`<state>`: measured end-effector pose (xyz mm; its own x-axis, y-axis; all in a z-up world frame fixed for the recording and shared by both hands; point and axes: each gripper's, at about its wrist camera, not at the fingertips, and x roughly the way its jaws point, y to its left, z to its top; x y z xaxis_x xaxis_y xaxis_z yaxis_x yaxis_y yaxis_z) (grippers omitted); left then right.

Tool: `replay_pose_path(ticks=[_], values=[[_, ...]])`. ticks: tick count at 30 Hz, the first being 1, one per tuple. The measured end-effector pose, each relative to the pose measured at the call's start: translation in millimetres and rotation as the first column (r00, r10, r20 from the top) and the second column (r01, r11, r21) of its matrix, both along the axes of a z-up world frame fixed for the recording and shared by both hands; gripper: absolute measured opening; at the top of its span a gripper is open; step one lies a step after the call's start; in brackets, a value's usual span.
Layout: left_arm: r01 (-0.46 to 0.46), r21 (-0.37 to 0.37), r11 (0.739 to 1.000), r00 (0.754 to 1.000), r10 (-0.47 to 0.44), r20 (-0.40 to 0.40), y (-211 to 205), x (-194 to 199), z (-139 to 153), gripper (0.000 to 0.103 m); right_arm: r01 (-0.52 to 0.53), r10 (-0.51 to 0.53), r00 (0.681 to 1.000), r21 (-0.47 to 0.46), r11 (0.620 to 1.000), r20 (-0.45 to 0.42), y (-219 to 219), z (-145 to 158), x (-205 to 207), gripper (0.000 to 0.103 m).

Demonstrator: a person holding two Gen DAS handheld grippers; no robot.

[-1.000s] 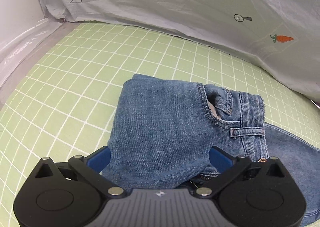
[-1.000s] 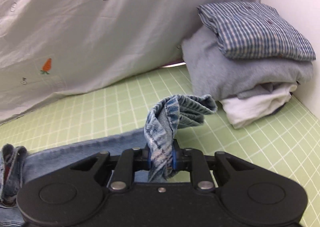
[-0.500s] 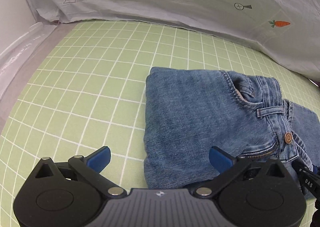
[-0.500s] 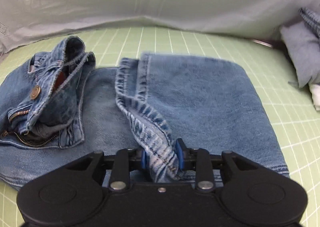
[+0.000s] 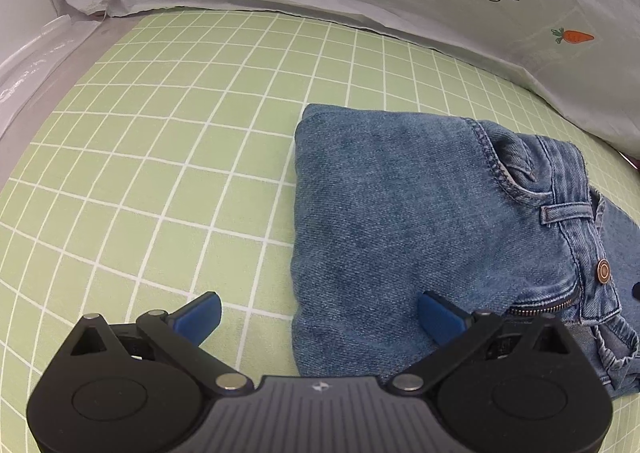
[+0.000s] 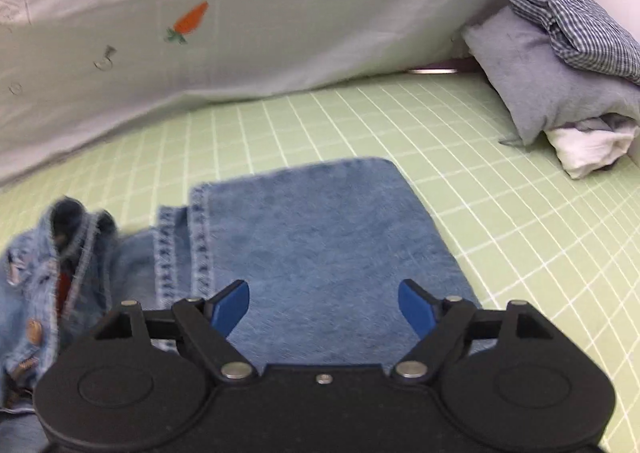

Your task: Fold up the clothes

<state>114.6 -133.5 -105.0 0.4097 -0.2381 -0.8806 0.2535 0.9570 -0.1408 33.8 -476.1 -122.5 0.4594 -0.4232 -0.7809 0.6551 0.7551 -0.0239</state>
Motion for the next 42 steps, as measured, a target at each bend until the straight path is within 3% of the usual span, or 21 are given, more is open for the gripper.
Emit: replay_pose_path(ticks=[2,4,6,9,13,24,29,34,39,42], values=[[-0.01,-0.004,1.0,1.0,0.01,-0.003,0.7,-0.7,0.1,0.103,-0.042,0.045,0.996,0.031,0.999,-0.071,7.0,-18.6,5.5,0.086],[-0.017,-0.007,1.0,1.0,0.017,-0.005,1.3,-1.0,0.9,0.103,-0.087,0.092,0.992,0.062,0.994,-0.085,22.5,-27.7,5.0,0.092],[-0.026,-0.012,1.0,1.0,0.026,-0.004,2.0,-0.5,2.7,0.103,-0.078,0.08,0.992,0.023,0.997,-0.094,39.9,-28.5,3.3,0.092],[-0.043,-0.037,0.998,0.999,0.043,0.005,3.8,1.4,6.6,0.103,-0.097,0.102,0.987,0.052,0.994,-0.124,35.9,-23.5,5.4,0.096],[-0.05,-0.083,0.995,0.999,0.05,-0.009,4.0,10.4,4.9,0.103,-0.068,0.083,0.986,0.108,0.992,-0.143,27.8,-18.4,7.5,0.097],[-0.068,-0.209,0.975,0.994,0.049,-0.097,9.2,26.4,-15.6,0.103,-0.029,0.041,0.986,0.076,0.997,-0.161,25.3,-9.7,-3.3,0.098],[-0.011,-0.271,0.962,0.996,-0.015,-0.092,5.6,27.4,-16.1,0.102,0.006,0.006,0.986,0.067,0.998,-0.167,27.9,0.4,-22.0,0.098],[0.027,-0.297,0.954,0.996,-0.053,-0.078,-3.6,22.4,-16.1,0.085,0.061,-0.049,0.984,0.066,0.996,-0.17,45.7,26.4,-54.4,0.098],[0.007,-0.378,0.926,0.993,-0.051,-0.106,6.1,25.1,-17.0,0.052,0.077,-0.07,0.985,0.042,0.996,-0.158,54.6,35.1,-71.4,0.098],[0.025,-0.423,0.906,0.994,-0.068,-0.087,10.0,23.8,-6.1,0.037,0.078,-0.072,0.985,0.033,0.996,-0.154,58.7,36.5,-84.1,0.098]])
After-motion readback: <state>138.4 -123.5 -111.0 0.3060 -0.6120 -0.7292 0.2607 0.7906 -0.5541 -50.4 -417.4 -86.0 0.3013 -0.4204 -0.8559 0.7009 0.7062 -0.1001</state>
